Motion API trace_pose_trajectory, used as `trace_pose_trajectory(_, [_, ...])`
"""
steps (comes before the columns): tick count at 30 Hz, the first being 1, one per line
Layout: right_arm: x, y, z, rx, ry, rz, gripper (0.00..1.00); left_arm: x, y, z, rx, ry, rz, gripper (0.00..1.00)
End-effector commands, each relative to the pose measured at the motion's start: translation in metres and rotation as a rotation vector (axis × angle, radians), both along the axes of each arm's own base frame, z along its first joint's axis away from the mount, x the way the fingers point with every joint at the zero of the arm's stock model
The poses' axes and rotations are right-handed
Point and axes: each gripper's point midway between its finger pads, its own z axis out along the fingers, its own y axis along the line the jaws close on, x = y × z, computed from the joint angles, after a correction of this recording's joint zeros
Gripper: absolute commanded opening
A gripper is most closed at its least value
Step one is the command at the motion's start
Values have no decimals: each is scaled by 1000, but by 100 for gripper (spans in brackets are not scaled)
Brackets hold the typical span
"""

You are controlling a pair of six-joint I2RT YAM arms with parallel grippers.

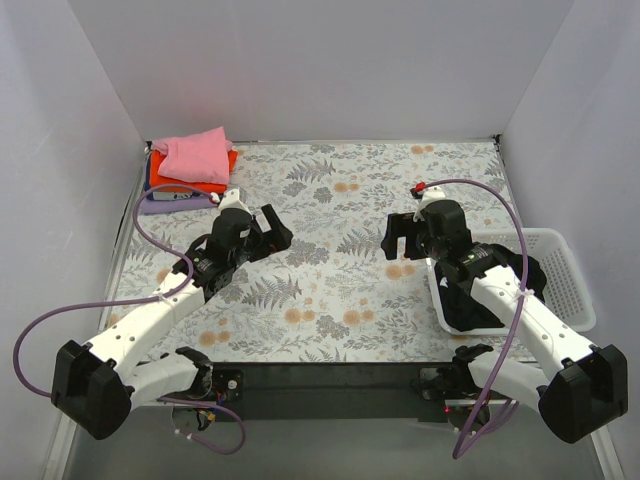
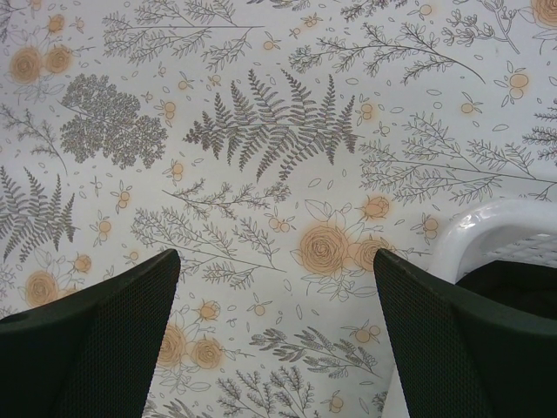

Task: Fold and stack the t-shirts
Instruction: Reset both grippers

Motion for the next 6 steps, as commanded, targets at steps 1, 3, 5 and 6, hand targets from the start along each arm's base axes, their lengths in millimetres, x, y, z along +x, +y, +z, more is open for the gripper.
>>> trace_pose_trajectory(1, [4, 5, 13, 33, -49, 7, 98, 2, 5, 15, -10, -58, 21, 97])
trace_pose_trajectory(3, [4, 4, 13, 34, -49, 7, 99, 3, 7, 18, -3, -72, 28, 97])
trace_pose_trajectory(5, [4, 4, 13, 33, -50, 8, 98, 3, 9, 18, 10, -77, 31, 97])
trace_pose_trajectory(6, [4, 5, 14, 33, -53, 12, 98, 3, 10, 20, 7, -87, 33, 97])
